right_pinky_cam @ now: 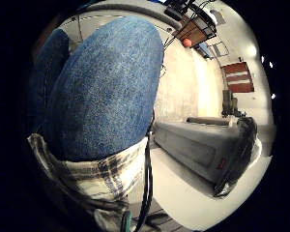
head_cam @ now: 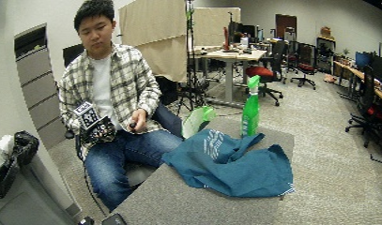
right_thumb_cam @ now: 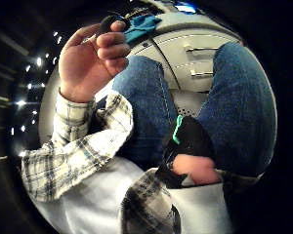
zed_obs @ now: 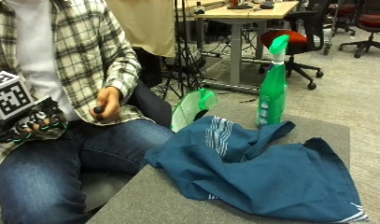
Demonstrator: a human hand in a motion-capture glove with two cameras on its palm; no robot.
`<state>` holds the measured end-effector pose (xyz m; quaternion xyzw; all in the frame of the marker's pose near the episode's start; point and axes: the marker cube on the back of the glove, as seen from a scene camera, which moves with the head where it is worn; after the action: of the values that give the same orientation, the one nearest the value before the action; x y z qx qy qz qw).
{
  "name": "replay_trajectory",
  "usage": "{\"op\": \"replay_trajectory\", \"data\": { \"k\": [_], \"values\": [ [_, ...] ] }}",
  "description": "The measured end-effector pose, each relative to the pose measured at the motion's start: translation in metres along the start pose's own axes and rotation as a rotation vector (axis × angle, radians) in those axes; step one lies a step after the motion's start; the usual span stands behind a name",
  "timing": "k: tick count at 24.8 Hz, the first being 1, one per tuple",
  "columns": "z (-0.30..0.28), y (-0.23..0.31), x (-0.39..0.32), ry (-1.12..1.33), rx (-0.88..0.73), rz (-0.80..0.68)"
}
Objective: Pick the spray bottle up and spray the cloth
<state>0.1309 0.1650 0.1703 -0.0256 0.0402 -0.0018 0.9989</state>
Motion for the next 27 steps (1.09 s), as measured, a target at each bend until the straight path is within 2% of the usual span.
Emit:
{"op": "replay_trajectory", "data": {
  "k": [27],
  "values": [
    [0.004, -0.015, 0.009, -0.051, -0.027, -0.002]
  ]
}}
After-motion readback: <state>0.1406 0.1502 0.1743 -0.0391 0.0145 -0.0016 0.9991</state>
